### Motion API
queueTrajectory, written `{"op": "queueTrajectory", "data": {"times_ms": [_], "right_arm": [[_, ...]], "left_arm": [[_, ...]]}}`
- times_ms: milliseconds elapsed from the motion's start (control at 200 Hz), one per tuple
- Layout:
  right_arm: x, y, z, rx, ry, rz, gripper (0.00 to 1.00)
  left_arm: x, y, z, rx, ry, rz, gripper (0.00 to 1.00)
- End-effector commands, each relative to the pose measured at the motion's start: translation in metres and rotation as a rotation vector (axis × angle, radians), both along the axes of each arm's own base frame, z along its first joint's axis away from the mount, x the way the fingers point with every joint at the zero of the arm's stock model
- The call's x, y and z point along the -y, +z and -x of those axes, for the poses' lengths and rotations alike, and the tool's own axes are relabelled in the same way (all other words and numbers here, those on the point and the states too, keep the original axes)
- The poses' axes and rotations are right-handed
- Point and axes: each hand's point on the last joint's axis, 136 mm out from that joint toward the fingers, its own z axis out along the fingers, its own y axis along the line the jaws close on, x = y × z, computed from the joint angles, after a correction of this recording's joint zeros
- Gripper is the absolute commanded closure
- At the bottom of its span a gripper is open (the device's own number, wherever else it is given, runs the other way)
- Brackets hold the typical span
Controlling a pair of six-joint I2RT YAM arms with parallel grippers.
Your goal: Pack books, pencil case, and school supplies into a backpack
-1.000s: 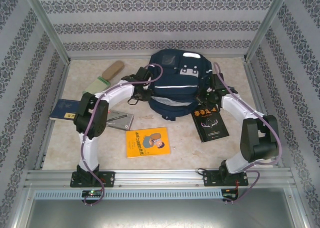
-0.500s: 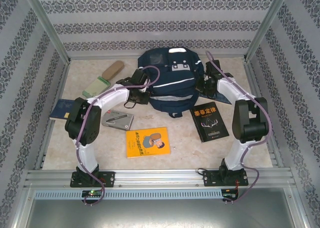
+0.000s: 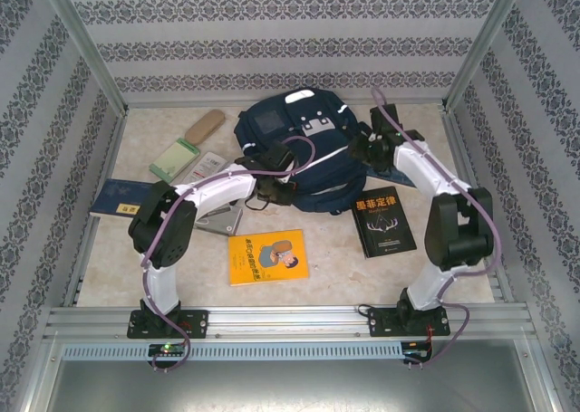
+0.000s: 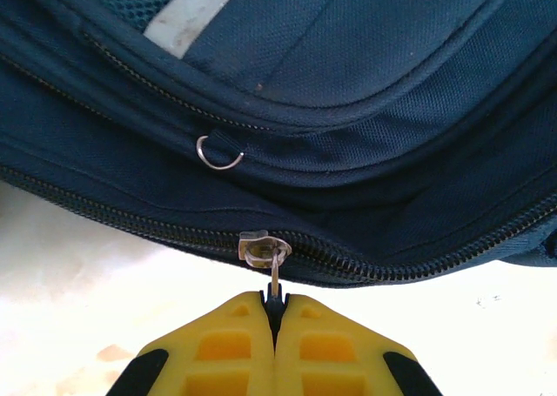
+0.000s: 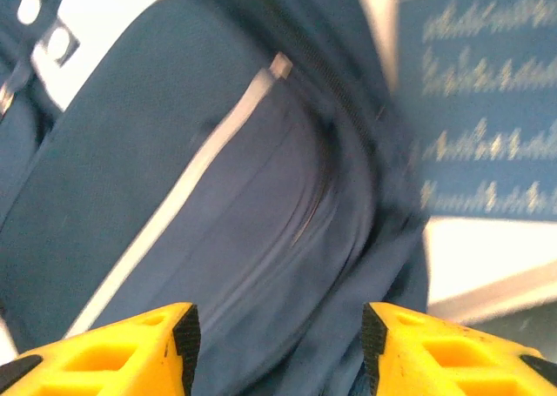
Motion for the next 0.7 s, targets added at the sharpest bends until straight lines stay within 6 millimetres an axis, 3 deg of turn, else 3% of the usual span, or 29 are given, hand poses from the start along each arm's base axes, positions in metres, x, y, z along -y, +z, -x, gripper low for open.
{"op": "queueTrajectory", "data": {"times_ms": [0,185,370,480,575,694], "right_arm": [[-0.032,-0.007,0.041,-0.064,0.0,-0.063,0.47],[-0.088,-0.03,0.082,-0.118,-0.001,-0.172,0.45],[-0.128,-0.046,0.074,-0.136,-0.034,-0.3,0.41],[-0.133,-0.053,0.063,-0.13,-0.084,-0.333,0.39],[-0.13,-0.063,0.058,-0.148,-0.132,-0.318,0.42],[-0.119,-0.08,0.062,-0.179,-0.191,-0.284,0.62]], "left_arm": [[0.017,0.008,0.002,-0.006,-0.018,0.055,1.0],[0.013,0.002,0.01,-0.017,-0.037,0.05,1.0],[0.011,0.0,0.015,-0.021,-0.052,0.044,1.0],[0.009,0.0,0.016,-0.018,-0.056,0.036,1.0],[0.005,0.0,0.016,-0.012,-0.052,0.02,1.0],[0.0,-0.001,0.014,-0.002,-0.044,-0.009,1.0]]}}
